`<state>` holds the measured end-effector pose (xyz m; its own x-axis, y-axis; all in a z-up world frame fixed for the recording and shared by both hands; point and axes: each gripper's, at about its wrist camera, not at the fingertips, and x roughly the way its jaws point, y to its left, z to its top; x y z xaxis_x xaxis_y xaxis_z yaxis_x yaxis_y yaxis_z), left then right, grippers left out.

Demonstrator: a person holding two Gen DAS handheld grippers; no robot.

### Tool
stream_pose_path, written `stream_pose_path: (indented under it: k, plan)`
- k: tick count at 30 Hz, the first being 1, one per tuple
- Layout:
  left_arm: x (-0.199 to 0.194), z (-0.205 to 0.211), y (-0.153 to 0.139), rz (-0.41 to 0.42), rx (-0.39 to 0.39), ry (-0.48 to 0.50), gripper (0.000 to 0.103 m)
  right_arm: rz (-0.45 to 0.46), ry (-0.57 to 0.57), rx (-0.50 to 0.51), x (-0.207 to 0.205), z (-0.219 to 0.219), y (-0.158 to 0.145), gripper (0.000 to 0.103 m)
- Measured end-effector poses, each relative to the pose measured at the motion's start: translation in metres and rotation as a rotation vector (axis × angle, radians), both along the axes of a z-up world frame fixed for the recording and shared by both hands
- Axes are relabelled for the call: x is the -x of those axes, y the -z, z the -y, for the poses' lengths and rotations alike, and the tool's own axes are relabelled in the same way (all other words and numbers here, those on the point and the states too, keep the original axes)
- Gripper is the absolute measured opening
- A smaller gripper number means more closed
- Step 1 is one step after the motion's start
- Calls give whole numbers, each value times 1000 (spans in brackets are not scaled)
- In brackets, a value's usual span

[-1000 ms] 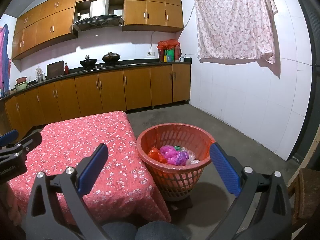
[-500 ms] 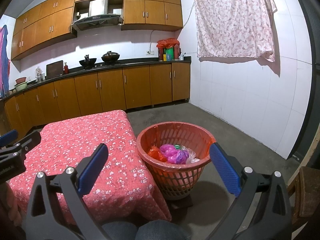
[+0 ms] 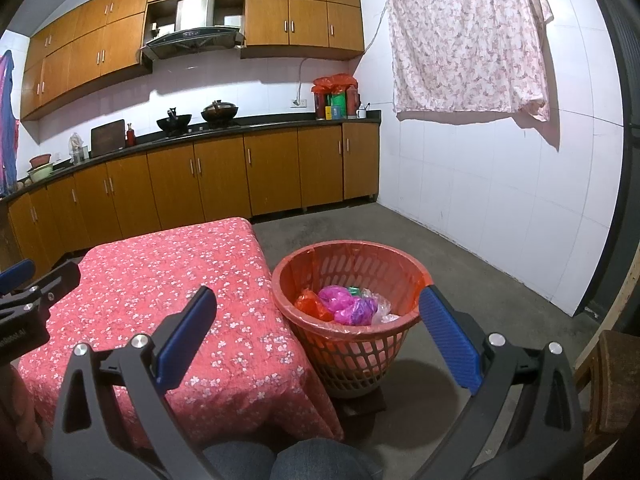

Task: Collect trash

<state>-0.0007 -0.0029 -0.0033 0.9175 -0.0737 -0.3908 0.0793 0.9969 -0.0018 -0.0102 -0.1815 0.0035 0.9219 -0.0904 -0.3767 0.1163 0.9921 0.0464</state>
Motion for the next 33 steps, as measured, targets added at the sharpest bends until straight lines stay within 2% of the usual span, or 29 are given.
stream_pose_path:
  k: [33]
  plan:
    - [2, 5, 5, -9, 0, -10, 101, -4, 0, -6, 0, 1, 3, 99]
